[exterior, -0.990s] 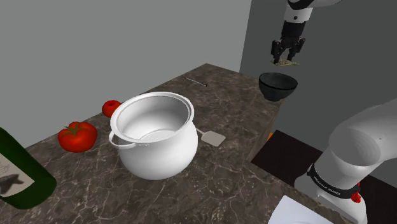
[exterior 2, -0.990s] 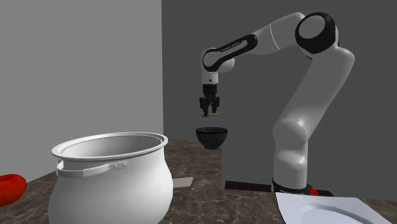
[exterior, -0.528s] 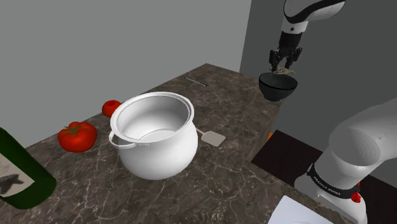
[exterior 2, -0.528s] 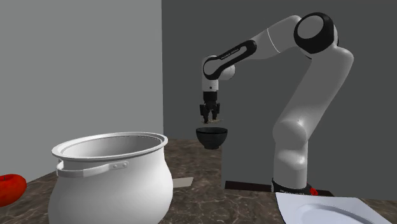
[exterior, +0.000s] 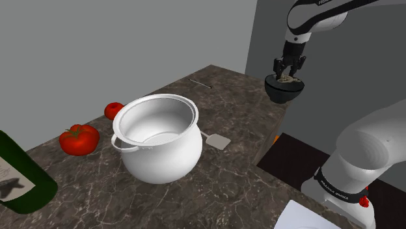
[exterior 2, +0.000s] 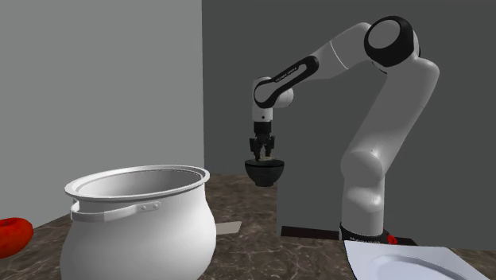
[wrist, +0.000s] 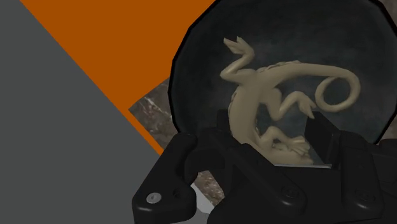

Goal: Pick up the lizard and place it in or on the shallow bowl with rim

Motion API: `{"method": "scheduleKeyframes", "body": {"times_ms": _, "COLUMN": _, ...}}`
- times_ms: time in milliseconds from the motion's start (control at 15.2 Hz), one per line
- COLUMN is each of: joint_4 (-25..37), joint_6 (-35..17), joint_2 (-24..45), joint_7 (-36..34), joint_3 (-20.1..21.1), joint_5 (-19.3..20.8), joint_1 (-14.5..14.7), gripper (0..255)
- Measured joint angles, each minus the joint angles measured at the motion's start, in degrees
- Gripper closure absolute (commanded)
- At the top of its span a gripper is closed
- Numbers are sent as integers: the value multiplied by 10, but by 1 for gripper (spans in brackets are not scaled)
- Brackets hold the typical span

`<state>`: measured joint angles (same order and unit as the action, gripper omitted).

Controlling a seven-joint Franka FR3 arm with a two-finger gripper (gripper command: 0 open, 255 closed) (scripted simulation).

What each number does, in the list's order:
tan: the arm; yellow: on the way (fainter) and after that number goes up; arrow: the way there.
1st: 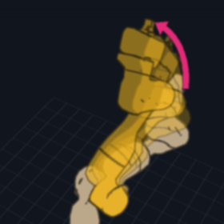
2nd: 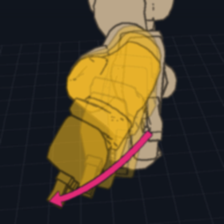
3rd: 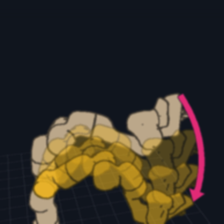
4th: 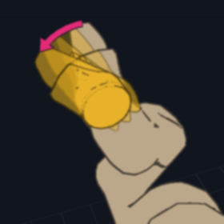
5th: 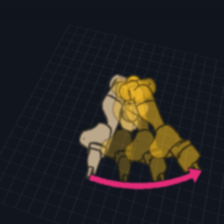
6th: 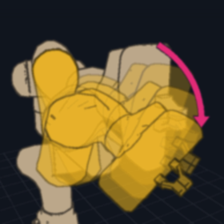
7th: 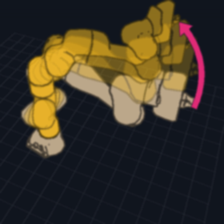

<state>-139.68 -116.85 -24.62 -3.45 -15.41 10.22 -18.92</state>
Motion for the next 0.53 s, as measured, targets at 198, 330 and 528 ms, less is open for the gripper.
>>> {"method": "scheduleKeyframes", "body": {"times_ms": 198, "joint_4": -1, "joint_6": -2, "joint_2": 1, "joint_7": 0, "joint_3": 0, "joint_5": 0, "joint_1": 0, "gripper": 255}}
{"method": "scheduleKeyframes", "body": {"times_ms": 330, "joint_4": -1, "joint_6": -2, "joint_2": 1, "joint_7": 0, "joint_3": 0, "joint_5": 0, "joint_1": 0, "gripper": 0}}
{"method": "scheduleKeyframes", "body": {"times_ms": 528, "joint_4": -1, "joint_6": -2, "joint_2": 1, "joint_7": 0, "joint_3": 0, "joint_5": 0, "joint_1": 0, "gripper": 0}}
